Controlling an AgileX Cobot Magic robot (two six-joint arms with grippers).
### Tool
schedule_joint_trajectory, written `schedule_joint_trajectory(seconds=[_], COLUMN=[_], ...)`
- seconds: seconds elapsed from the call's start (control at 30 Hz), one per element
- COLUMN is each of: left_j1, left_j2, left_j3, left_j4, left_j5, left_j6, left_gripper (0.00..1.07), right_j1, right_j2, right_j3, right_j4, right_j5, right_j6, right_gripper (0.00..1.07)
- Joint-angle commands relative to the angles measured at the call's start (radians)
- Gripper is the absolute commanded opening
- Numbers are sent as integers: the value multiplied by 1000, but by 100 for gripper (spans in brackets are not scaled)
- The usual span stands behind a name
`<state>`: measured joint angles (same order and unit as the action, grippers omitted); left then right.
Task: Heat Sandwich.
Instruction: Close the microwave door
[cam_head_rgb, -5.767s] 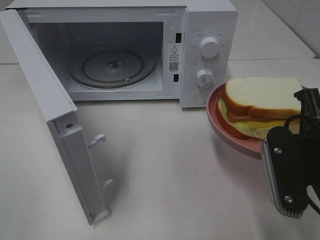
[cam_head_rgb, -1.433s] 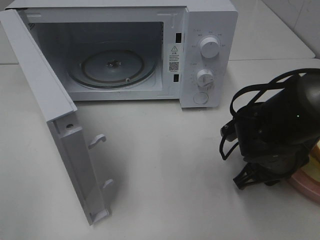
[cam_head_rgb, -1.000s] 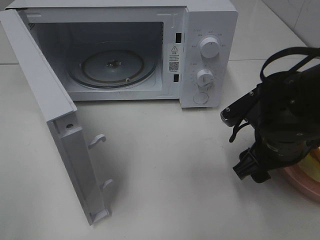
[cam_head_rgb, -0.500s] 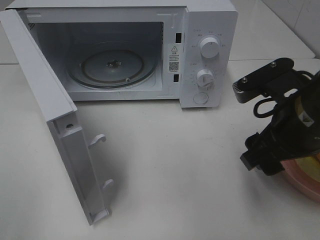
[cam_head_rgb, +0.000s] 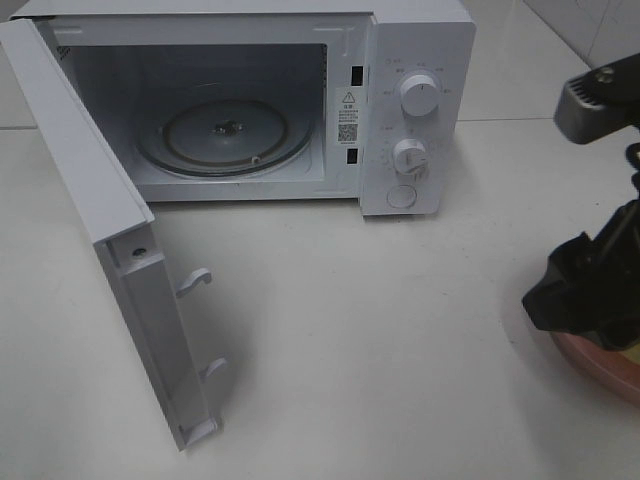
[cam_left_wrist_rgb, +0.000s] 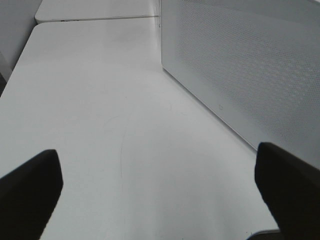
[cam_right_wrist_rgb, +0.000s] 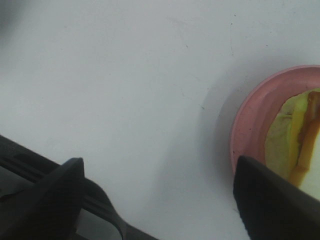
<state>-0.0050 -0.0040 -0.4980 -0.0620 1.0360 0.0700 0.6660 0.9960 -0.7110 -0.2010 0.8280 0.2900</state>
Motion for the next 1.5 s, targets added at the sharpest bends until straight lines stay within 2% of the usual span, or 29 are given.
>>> schedule_joint_trajectory(seconds=[0.03, 0.23, 0.37, 0.53, 0.6, 0.63, 0.77, 0.83, 1.03, 1.13, 1.3, 1.5], left_j1=[2, 2, 2, 2, 2, 2, 2, 2, 2, 2, 2, 2], left_j2=[-22, -22, -22, -22, -22, -22, -22, -22, -22, -22, -22, -22], left_j3=[3, 3, 3, 3, 3, 3, 3, 3, 3, 3, 3, 3], left_j4=[2, 2, 2, 2, 2, 2, 2, 2, 2, 2, 2, 2], left_j5=[-5, -5, -5, -5, -5, -5, -5, -5, -5, -5, -5, -5], left_j6=[0, 0, 0, 0, 0, 0, 0, 0, 0, 0, 0, 0], left_gripper=[101, 101, 101, 101, 101, 101, 101, 101, 101, 101, 101, 101], right_j1=[-3, -3, -4, -22, -67, -127, -204, -283, -391, -478, -548, -577], right_j2=[-94, -204, -331, -415, -456, -502, -566, -644, -761, -851, -948, -1025], right_j3=[-4, 1, 49, 95, 113, 124, 129, 129, 129, 129, 129, 174], right_j4=[29, 29, 24, 29, 31, 31, 31, 36, 85, 80, 75, 76], right_j5=[71, 131, 154, 175, 185, 196, 217, 235, 244, 246, 248, 226], right_j6=[-37, -37, -37, -37, -37, -44, -87, -102, -119, -135, -137, -137], right_gripper=[78, 76, 76, 76, 76, 76, 76, 76, 76, 76, 76, 76])
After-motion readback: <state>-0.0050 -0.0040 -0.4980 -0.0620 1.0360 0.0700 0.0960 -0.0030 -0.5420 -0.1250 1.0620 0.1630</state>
